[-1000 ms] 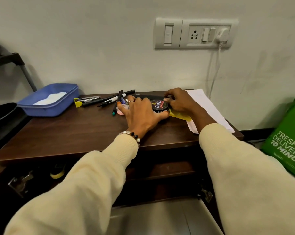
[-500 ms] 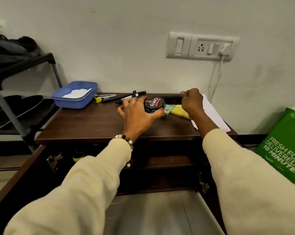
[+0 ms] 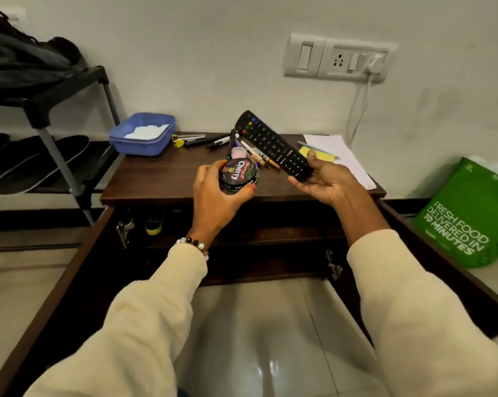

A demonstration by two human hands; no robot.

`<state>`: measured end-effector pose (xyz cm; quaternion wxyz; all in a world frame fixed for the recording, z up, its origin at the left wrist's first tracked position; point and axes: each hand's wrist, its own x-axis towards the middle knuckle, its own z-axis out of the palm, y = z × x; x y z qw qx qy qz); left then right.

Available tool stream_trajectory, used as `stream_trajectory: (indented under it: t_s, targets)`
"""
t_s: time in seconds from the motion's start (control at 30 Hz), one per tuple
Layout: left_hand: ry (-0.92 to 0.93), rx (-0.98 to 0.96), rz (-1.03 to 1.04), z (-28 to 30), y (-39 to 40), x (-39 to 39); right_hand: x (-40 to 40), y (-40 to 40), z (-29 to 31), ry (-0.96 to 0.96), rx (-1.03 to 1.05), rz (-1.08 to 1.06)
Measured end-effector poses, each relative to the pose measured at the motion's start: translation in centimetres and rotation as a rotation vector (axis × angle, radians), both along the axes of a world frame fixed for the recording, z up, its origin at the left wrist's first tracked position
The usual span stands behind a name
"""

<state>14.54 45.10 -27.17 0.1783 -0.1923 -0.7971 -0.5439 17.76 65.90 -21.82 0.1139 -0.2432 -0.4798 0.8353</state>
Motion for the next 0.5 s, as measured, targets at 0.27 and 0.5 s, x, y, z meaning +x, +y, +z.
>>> stream_trajectory:
  t_s: [0.27,0.5]
  targets:
    - [-0.152,-0.116,0.227,-8.6,-5.1,4.0,4.5,-3.9,-5.3,-0.176,0.142,0.309]
    - [-0.311,-0.476,0.435,-11.8,-6.2,1.4,4.1,-5.6,-11.3,-0.301,0.199,0.015]
